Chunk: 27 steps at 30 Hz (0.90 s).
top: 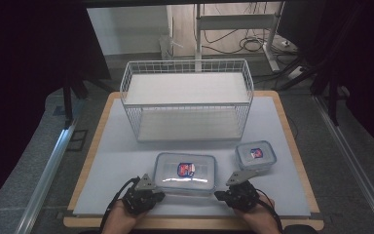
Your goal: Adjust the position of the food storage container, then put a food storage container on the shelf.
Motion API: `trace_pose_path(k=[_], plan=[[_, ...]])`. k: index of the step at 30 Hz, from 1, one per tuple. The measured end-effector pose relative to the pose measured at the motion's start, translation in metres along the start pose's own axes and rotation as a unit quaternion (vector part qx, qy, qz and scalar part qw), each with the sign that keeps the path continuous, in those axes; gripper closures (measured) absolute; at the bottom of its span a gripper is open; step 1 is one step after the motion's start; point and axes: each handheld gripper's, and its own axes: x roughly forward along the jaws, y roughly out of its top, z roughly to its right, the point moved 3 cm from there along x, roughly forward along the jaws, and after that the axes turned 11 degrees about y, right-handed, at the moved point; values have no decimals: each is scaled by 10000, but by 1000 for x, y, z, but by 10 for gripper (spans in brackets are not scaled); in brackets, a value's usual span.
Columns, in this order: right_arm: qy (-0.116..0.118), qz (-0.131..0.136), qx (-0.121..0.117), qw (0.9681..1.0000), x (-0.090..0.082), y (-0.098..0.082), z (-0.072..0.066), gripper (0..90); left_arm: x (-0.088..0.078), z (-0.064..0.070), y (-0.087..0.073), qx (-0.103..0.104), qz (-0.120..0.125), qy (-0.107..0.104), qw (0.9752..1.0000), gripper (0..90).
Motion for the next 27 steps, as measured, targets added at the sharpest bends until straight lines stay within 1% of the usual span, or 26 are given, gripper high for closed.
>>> trace_pose_path(k=[2, 4, 5, 6, 7, 8, 9, 10, 11, 12, 13, 15, 16, 17, 19, 21, 27], plan=[[-99, 77, -16, 9999, -8, 0, 3, 892, -7, -1, -2, 79, 3, 211, 9997, 843], [-236, 158, -67, 9996, -16, 0, 6, 863, -14, -3, -5, 186, 58, 499, 9986, 781], [-292, 190, -91, 9993, -20, -1, 8, 839, -16, -4, -6, 195, 85, 654, 9976, 730], [-379, 207, -117, 9990, -24, -1, 10, 800, -18, -6, -8, 173, 96, 766, 9969, 658], [-487, 215, -154, 9985, -27, -3, 12, 766, -18, -9, -10, 155, 99, 827, 9964, 604], [-563, 210, -175, 9980, -29, -4, 14, 729, -19, -10, -12, 138, 110, 861, 9961, 551], [-563, 210, -175, 9980, -29, -4, 14, 729, -19, -10, -12, 138, 110, 861, 9961, 503], [-597, 213, -186, 9978, -31, -5, 16, 696, -19, -13, -14, 93, 123, 887, 9959, 503], [-651, 219, -199, 9974, -33, -7, 18, 645, -20, -16, -16, 62, 150, 919, 9956, 436], [-751, 204, -214, 9967, -35, -10, 20, 564, -21, -19, -19, 33, 244, 908, 9956, 331], [-785, 201, -219, 9965, -35, -12, 21, 539, -21, -20, -21, 28, 275, 917, 9954, 293], [-793, 180, -270, 9963, -34, -13, 22, 459, -22, -22, -23, 34, 285, 899, 9955, 222], [-788, 182, -328, 9962, -33, -15, 23, 404, -22, -25, -27, 16, 275, 976, 9948, 191], [-788, 185, -386, 9960, -32, -16, 24, 371, -22, -27, -28, 14, 232, 990, 9948, 152], [-776, 149, -400, 9961, -29, -17, 25, 349, -22, -28, -30, 0, 211, 988, 9949, 137], [-754, 177, -389, 9962, -28, -17, 25, 319, -21, -31, -32, -94, 249, 952, 9951, 104], [-717, 256, -348, 9965, -28, -17, 26, 256, -22, -33, -31, -187, 550, 950, 9938, 83]])
